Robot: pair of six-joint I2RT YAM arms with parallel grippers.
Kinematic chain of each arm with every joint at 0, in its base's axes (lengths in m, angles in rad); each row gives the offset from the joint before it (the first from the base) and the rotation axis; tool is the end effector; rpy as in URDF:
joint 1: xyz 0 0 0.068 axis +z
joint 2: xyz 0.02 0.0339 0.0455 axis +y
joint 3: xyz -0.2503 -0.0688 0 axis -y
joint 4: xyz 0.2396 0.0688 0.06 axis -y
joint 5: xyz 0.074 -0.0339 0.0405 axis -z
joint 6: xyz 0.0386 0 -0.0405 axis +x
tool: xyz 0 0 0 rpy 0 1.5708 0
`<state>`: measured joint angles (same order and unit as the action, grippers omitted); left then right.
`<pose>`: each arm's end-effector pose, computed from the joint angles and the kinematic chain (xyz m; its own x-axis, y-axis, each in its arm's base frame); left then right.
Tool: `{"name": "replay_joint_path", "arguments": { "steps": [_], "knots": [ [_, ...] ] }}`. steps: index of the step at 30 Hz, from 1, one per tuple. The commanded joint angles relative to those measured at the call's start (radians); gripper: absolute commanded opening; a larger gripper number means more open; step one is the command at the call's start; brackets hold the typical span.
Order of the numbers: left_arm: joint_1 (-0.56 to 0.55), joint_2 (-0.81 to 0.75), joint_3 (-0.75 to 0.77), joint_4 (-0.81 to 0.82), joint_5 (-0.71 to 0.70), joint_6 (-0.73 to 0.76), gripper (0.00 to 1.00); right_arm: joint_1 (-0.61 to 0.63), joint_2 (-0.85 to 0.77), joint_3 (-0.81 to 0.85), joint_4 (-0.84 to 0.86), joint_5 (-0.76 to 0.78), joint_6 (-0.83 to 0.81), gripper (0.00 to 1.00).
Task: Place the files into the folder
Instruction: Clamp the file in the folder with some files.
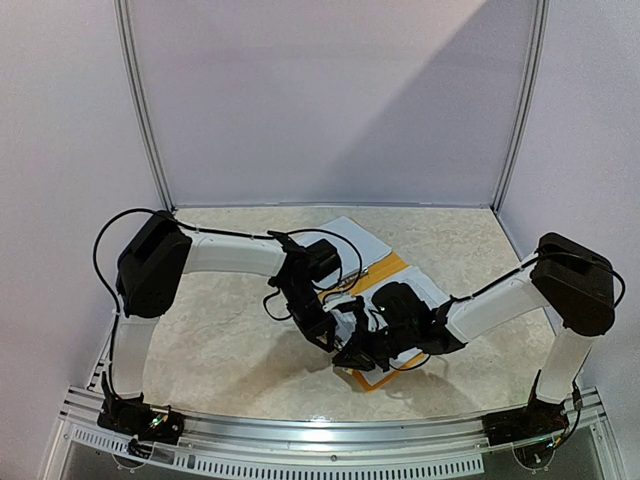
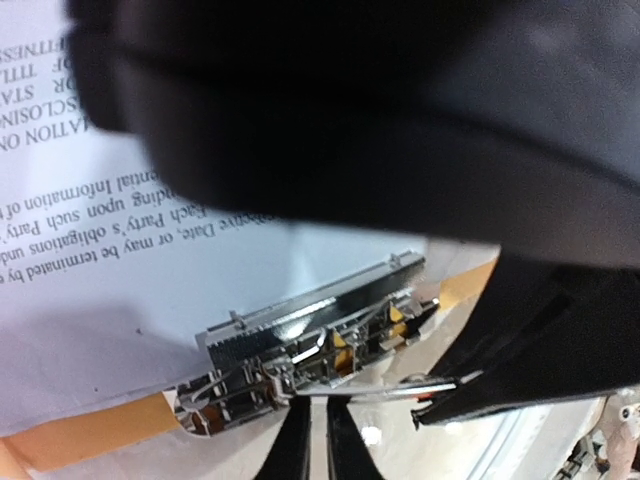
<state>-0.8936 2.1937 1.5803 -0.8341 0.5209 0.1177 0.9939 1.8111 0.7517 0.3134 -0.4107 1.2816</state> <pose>0.2418 -0.3313 0.1213 -0.5337 0.8263 -0.1801 0.7824 0.4016 -0.4760 0.1668 0.2846 0.1028 -0.9954 0.0815 0.0503 0.0901 0.6178 0.7812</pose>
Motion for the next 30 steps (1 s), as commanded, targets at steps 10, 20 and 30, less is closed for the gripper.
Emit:
{"name": "replay_joint_path", "arguments": {
  "steps": [10,20,30],
  "knots": [
    [0.016,-0.061,0.029,-0.141,0.101,0.49,0.54,-0.038,0.048,-0.115,0.214,-0.04,0.003,0.04],
    [0.024,-0.107,-0.065,-0.034,0.163,0.928,0.53,-0.061,0.176,-0.183,0.536,-0.123,0.058,0.02],
    [0.004,-0.101,-0.101,0.083,0.0,1.085,0.51,-0.064,0.272,-0.235,0.723,-0.096,0.128,0.01]
  ]
}}
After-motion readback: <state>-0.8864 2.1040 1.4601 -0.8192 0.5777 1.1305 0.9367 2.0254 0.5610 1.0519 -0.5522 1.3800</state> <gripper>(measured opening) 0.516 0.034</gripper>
